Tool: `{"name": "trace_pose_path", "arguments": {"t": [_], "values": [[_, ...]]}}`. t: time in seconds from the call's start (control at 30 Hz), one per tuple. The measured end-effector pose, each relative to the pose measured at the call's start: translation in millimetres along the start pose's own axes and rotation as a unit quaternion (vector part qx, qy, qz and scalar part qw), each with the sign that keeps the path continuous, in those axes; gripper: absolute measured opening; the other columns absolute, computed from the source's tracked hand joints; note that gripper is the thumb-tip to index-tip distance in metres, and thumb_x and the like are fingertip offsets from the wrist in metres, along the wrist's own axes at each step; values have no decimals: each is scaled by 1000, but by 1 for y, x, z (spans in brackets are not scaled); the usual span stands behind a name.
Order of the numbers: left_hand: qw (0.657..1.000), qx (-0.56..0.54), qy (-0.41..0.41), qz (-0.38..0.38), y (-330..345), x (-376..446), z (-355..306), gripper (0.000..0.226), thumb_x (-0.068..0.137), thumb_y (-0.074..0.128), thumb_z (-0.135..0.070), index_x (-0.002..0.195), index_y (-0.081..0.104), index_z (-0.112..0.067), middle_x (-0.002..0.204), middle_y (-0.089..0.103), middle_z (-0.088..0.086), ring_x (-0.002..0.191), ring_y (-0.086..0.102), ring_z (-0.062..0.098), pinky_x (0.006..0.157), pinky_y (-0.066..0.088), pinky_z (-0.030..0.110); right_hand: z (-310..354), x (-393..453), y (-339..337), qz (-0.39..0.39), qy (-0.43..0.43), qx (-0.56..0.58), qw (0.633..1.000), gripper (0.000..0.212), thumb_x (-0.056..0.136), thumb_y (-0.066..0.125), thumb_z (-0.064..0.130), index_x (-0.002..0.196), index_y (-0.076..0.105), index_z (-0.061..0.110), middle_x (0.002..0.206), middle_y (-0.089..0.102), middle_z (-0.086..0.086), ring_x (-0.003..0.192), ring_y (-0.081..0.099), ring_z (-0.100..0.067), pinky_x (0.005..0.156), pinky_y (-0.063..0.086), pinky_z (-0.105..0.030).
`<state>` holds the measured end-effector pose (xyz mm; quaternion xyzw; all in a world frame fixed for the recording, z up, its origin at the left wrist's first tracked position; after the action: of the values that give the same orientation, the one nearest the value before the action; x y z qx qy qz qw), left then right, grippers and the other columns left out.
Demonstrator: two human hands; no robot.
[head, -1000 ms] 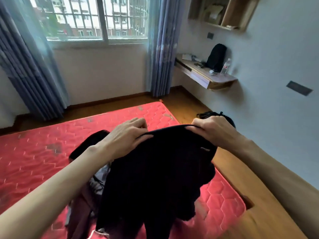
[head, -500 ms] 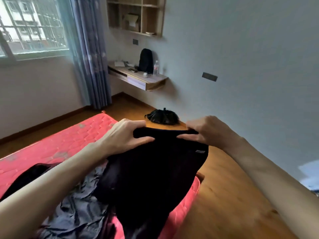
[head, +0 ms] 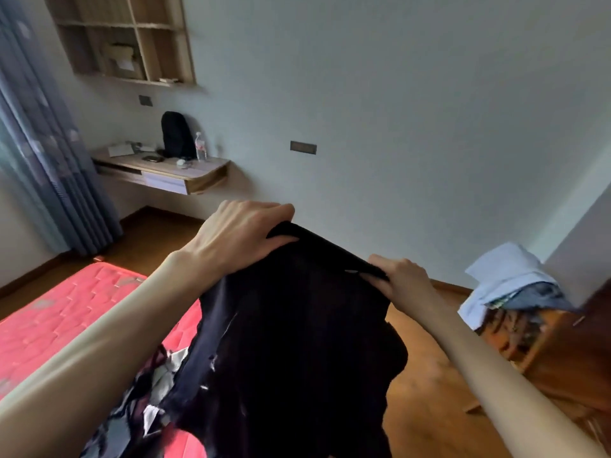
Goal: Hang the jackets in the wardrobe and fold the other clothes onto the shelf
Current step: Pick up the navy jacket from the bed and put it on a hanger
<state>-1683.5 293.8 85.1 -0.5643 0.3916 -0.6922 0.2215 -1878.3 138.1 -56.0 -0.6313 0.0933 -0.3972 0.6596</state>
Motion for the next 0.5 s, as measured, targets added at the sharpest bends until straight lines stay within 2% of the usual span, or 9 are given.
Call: {"name": "trace_pose_path", "arguments": {"t": [0.07,0.13,0.2,0.27,0.33,0.4,0.5], "values": [[1000,-16,-6,-6,13,14,-10,34,90,62,-53,85,51,-21,69,40,-18,57,55,33,51,44,34,-49,-20,8,24,70,3,997,10,105,60,27,101,69,29,72,52,25,73,59,-16,54,28,-20],[999,-33,-9,-11,26,27,-22,35,86,56,-57,85,49,-22,67,40,-17,58,54,33,52,44,34,-89,-44,11,12,111,72,991,26,104,58,18,96,65,42,75,59,30,77,63,-1,59,34,-15],[999,-43,-11,-11,40,40,-34,36,86,58,-58,85,47,-25,64,40,-15,58,54,33,51,44,35,-117,-63,8,-12,132,131,983,30,106,55,18,96,59,46,77,62,31,79,61,6,65,40,-16],[998,-49,-25,-6,54,54,-41,36,86,62,-59,84,46,-26,59,40,-15,57,55,30,52,47,36,-143,-76,-2,-39,173,182,967,22,108,48,21,100,60,38,82,63,26,82,61,5,70,41,-17],[998,-59,-34,-7,65,69,-52,38,88,71,-55,83,49,-24,57,40,-19,56,54,26,54,47,36,-167,-87,-14,-67,207,224,950,19,110,43,26,102,58,31,84,63,22,83,60,1,74,44,-25],[997,-66,-40,-9,73,84,-67,37,89,78,-47,82,53,-21,56,41,-20,55,50,23,54,43,34,-186,-96,-28,-92,215,252,939,16,112,39,26,112,54,29,92,63,17,84,61,-3,76,47,-30],[996,-75,-46,-14,83,110,-85,34,89,78,-43,82,55,-19,57,45,-19,54,46,19,55,38,32,-202,-111,-53,-134,193,224,946,19,112,36,16,127,43,26,97,59,-5,77,57,-8,73,47,-34]]}}
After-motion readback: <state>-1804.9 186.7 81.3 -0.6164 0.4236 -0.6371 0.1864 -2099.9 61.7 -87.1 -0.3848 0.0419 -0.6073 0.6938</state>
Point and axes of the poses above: each hand's wrist, its own x-axis towards the middle knuckle, its own y-axis out of the palm, z = x × y, the point moved 10 cm from there along x, towards the middle knuckle
